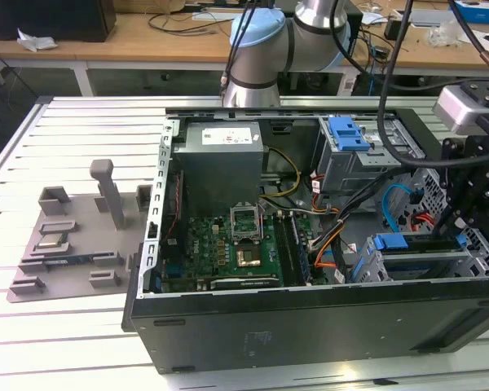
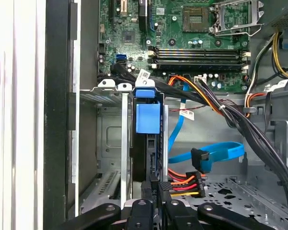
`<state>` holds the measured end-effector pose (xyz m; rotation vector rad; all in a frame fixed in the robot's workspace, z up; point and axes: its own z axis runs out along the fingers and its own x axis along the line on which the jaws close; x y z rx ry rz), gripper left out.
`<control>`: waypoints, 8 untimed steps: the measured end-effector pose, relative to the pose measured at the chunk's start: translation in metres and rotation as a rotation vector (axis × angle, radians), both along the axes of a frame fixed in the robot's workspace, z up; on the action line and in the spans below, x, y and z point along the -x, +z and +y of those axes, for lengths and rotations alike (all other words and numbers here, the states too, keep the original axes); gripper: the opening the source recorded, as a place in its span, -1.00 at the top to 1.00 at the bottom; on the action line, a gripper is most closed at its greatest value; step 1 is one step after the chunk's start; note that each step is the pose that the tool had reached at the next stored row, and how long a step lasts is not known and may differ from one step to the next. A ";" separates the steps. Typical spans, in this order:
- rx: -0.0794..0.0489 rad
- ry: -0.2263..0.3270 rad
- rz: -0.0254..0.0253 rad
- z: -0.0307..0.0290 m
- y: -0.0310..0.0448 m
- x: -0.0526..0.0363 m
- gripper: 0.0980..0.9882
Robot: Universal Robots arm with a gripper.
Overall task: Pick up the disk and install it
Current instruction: 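Insert the first disk wire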
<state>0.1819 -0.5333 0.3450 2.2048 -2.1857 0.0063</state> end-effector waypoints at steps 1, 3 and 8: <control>0.000 0.000 0.0000 0.0001 -0.0008 0.0001 0.84; -0.001 0.000 0.0000 0.0004 -0.0014 0.0004 0.84; -0.005 -0.001 -0.0001 0.0008 -0.0020 0.0030 0.84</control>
